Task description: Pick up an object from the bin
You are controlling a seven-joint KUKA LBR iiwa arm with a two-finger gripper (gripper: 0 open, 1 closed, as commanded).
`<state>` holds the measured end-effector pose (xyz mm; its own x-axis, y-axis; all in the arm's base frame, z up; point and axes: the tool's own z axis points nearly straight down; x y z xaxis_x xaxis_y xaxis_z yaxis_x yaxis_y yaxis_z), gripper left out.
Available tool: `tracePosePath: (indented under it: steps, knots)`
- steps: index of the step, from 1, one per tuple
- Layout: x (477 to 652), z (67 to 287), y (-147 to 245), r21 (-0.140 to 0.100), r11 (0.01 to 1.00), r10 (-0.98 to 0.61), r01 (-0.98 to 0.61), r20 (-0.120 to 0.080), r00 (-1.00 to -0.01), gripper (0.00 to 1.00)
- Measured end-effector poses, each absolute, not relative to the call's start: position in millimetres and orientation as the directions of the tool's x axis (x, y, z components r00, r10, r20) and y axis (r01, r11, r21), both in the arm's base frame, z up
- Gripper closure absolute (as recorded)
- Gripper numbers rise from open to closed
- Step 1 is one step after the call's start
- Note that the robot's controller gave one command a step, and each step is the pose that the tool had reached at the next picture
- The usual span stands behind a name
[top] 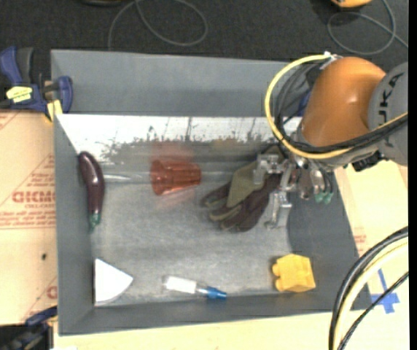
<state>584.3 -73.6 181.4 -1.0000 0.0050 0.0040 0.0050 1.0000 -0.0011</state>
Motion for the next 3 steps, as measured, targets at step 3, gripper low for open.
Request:
tracePosePath:
  steps: [3]
  knots:
    - [591.9,135,-63,-0.001,0.999,0.035,0.035,-0.013,-0.999,0.0]
